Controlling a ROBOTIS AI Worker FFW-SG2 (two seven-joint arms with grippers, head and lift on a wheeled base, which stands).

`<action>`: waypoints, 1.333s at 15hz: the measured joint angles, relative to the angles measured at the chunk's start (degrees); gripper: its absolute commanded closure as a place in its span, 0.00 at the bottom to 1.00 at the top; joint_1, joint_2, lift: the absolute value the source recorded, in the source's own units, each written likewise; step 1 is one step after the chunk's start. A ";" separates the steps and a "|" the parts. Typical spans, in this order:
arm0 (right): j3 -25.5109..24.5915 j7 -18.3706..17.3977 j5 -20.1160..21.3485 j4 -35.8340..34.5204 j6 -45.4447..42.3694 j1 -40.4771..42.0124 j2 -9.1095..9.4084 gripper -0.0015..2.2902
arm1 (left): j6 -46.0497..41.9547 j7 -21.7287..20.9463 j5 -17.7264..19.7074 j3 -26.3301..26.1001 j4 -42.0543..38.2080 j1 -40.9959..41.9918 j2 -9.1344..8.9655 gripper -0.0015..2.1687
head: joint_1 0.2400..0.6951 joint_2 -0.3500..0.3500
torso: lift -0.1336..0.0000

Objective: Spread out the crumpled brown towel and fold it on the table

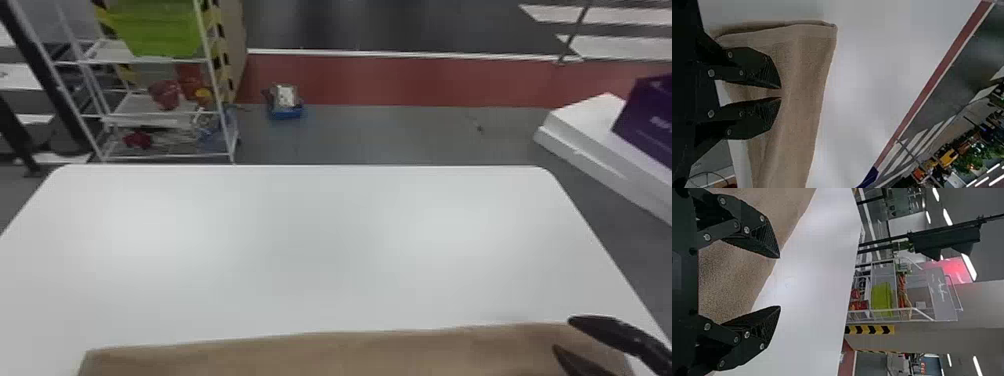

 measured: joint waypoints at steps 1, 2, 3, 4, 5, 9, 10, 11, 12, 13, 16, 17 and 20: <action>0.71 -0.08 0.51 0.34 -0.47 -0.25 0.00 0.22 | 2.15 0.58 -1.09 -0.53 -1.03 0.05 0.05 0.53 | 1.00 0.50 | 0.07; 1.19 -0.07 0.75 0.63 -0.72 -0.51 -0.02 0.22 | 3.61 1.25 -2.29 -1.35 -1.81 0.07 0.10 0.53 | 1.00 0.50 | 0.07; 1.36 -0.03 0.85 0.76 -0.83 -0.64 -0.11 0.22 | 4.13 2.04 -3.43 -2.32 -2.07 0.05 0.14 0.53 | 1.00 0.50 | 0.07; 1.35 0.03 0.87 0.86 -0.93 -0.67 -0.25 0.22 | 4.23 3.35 -5.45 -4.03 -2.11 -0.06 0.23 0.53 | 1.00 0.50 | 0.07; 1.13 0.04 0.73 0.97 -1.11 -0.59 -0.42 0.22 | 3.89 4.33 -7.68 -5.85 -1.79 -0.26 0.34 0.53 | 1.00 0.50 | 0.07; -0.28 0.13 -0.72 2.08 -1.82 -0.22 -1.24 0.22 | 1.94 7.47 -13.57 -9.90 0.36 -1.59 1.11 0.53 | 1.00 0.48 | 0.07; -0.38 0.08 -0.80 2.25 -1.87 -0.25 -1.29 0.22 | 1.83 7.65 -14.31 -10.19 0.92 -2.17 1.43 0.53 | 1.00 0.49 | 0.07; -0.39 0.05 -0.80 2.47 -1.88 -0.37 -1.31 0.22 | 1.76 7.81 -14.80 -10.32 1.58 -2.94 1.73 0.53 | 1.00 0.49 | 0.07; -0.27 0.03 -0.73 2.72 -1.87 -0.62 -1.31 0.22 | 1.41 8.08 -15.12 -10.35 2.23 -3.67 1.92 0.53 | 1.00 0.50 | 0.07; -0.07 -0.02 -0.59 2.96 -1.79 -0.96 -1.30 0.22 | 0.87 8.53 -15.36 -10.36 2.84 -4.32 2.07 0.53 | 1.00 0.51 | 0.07; 0.72 -0.05 0.16 4.23 -1.26 -2.46 -1.16 0.22 | -0.92 9.04 -16.17 -10.36 5.76 -7.36 2.71 0.53 | 1.00 0.57 | 0.07; 0.81 -0.02 0.31 4.69 -1.10 -2.88 -1.16 0.22 | -1.07 8.46 -16.30 -10.20 6.46 -8.35 2.79 0.53 | 1.00 0.58 | 0.07; 0.60 0.16 0.47 5.44 -1.02 -3.13 -1.27 0.22 | -0.65 7.92 -12.32 -7.05 4.73 -7.51 2.31 0.41 | 1.00 0.57 | 0.07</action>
